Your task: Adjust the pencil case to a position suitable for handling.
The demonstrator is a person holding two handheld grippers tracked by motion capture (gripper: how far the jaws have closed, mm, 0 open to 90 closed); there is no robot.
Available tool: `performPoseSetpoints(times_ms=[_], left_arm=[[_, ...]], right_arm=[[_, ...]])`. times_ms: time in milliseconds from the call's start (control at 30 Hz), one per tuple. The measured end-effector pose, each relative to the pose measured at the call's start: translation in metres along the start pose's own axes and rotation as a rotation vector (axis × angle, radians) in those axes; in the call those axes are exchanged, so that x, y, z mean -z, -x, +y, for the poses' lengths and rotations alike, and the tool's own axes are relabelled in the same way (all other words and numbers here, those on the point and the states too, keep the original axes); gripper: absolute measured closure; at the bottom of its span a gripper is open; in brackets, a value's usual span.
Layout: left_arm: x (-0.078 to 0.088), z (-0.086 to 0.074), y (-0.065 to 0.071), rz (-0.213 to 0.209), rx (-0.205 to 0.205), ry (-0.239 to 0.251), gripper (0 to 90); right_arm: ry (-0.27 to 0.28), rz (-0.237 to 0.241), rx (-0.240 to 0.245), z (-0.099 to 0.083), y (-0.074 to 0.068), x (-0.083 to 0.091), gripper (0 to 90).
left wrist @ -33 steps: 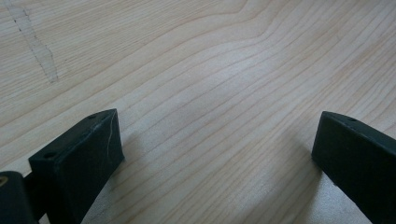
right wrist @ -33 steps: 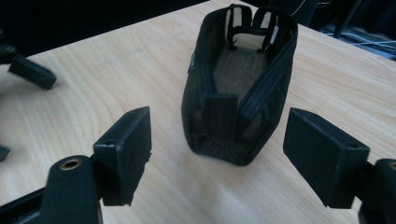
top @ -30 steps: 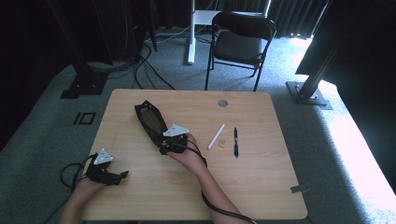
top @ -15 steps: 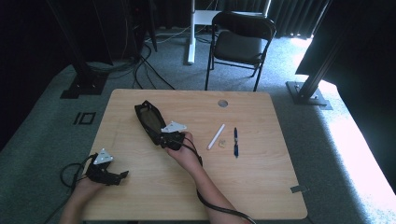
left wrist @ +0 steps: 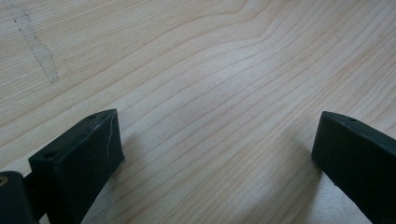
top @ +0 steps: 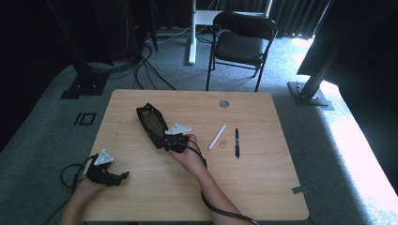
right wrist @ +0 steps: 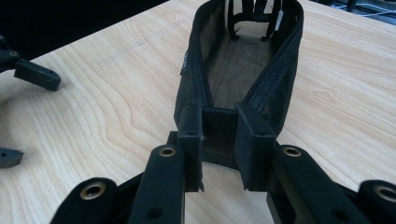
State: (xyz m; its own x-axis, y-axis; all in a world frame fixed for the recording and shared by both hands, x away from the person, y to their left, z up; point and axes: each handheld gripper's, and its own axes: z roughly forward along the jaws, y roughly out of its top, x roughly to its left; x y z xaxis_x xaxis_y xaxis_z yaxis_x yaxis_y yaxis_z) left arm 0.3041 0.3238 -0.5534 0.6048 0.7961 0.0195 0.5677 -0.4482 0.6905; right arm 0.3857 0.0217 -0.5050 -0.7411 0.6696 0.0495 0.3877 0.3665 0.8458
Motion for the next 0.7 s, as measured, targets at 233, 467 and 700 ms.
performPoseSetpoints(times_ms=[233, 467, 700], left_arm=[[0.0, 0.0, 0.0, 0.0, -0.001, 0.0, 2.1], [0.0, 0.0, 0.0, 0.001, -0.001, -0.001, 2.1], [0.0, 0.0, 0.0, 0.001, 0.001, 0.0, 2.1]], right_arm=[[-0.002, 0.016, -0.009, -0.007, 0.002, 0.014, 73.5], [-0.012, 0.028, 0.005, -0.017, 0.004, 0.03, 73.6], [-0.023, 0.035, 0.007, -0.029, 0.005, 0.049, 73.6]])
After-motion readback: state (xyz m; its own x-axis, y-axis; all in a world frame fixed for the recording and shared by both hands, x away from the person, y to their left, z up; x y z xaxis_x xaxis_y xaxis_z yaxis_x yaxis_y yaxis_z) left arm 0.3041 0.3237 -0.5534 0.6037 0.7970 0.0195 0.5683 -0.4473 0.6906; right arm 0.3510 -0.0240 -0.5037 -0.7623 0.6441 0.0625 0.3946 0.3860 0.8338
